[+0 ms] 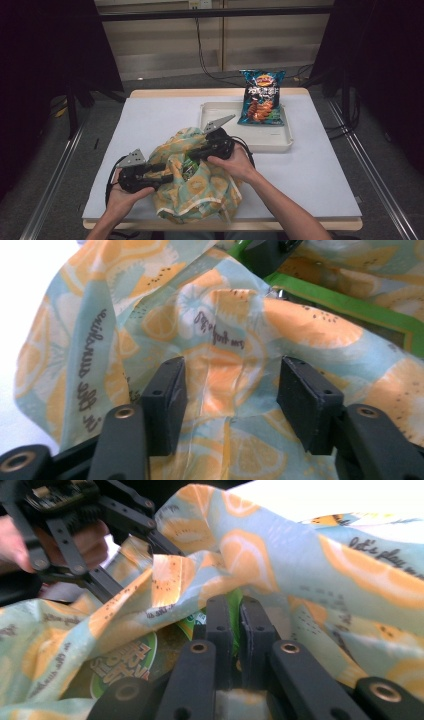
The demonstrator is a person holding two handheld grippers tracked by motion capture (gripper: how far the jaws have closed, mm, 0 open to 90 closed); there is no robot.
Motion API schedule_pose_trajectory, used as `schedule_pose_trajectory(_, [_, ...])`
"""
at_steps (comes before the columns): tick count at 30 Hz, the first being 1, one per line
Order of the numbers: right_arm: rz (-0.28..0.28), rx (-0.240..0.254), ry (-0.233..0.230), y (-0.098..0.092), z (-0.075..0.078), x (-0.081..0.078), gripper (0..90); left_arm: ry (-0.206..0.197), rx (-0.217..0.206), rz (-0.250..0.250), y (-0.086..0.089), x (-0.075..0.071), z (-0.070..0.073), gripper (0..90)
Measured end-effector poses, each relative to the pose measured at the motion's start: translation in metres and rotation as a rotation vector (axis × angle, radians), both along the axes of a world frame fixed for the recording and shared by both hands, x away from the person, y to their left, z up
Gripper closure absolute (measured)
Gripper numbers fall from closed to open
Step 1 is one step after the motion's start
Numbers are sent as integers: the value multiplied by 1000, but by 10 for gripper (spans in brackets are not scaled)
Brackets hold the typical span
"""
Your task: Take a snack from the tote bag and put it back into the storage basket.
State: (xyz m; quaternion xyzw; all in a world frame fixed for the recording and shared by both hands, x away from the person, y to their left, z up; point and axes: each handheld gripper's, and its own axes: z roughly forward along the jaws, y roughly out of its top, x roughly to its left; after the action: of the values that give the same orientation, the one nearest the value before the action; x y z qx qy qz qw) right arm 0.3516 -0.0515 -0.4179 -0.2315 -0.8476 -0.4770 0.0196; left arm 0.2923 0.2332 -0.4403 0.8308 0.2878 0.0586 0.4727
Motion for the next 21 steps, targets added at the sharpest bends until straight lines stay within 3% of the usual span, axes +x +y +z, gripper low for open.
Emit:
schedule_pose_trajectory(12, [-36,46,-39,-18,11,-10,900,8,-7,13,1,-1,0,415])
schedule_pose_trajectory(18, [-61,87,-70,-34,25,-14,900,0,-14,10,0,-1,2,398])
schedule_pose_trajectory(21, [-70,85,-85,-38,30,-14,900,-2,-22,8,-1,-2,3,398])
